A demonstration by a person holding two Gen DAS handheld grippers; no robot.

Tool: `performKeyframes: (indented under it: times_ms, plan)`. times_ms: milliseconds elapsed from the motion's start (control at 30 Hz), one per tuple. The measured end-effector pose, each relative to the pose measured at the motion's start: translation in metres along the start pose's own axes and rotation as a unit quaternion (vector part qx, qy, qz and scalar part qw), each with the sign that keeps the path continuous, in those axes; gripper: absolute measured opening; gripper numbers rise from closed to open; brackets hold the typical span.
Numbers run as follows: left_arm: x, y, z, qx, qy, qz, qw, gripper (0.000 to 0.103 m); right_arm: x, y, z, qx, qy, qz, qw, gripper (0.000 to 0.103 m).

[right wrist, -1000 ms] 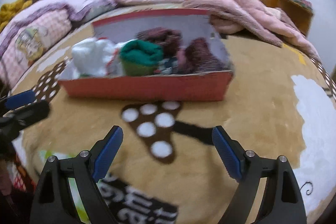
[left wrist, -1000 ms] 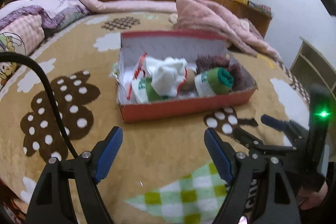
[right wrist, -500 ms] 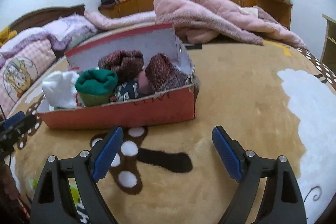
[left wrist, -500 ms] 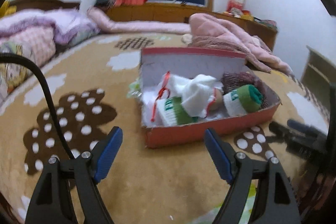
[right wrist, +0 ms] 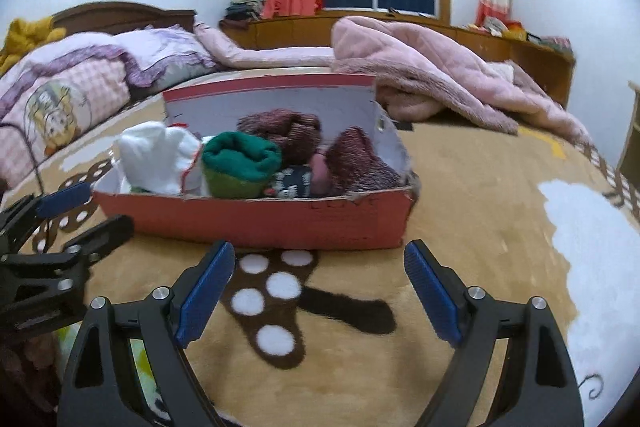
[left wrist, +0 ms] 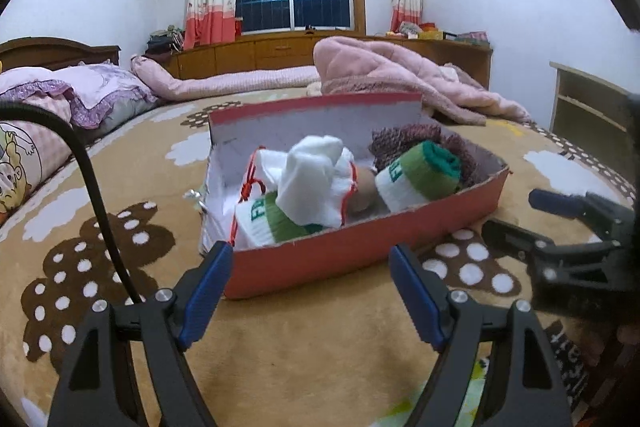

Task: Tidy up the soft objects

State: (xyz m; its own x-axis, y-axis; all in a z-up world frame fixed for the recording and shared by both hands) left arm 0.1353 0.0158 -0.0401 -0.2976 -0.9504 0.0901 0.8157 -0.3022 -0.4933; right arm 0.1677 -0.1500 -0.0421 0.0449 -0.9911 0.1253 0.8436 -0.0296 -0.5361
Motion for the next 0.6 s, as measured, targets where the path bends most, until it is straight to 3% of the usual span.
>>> performKeyframes:
  times_ms: [167, 600]
  plan:
    - [-0.005, 0.008, -0.001, -0.008, -0.014, 0.001, 0.9999, 0.084, -0.005, -0.004, -0.001, 0.011, -0.011, -0.001, 1.000, 0.089]
    - [-0.004, 0.013, -0.006, -0.017, -0.005, 0.005, 0.9998, 0.085, -0.003, 0.006, -0.005, -0.010, -0.010, -0.018, 1.000, 0.088]
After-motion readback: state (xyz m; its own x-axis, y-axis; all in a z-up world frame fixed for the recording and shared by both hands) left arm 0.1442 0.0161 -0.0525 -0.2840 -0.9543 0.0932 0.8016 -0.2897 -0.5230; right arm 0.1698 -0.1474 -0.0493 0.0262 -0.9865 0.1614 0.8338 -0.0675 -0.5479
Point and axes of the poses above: each gripper's, at about its wrist camera, not at the fingertips, and y roughly the way its jaws point, x to its right, z to its top, the point moved 6 cm from there along y, roughly the way its jaws point, and after that the axes turned 15 degrees about -z, right-handed, at the moved point
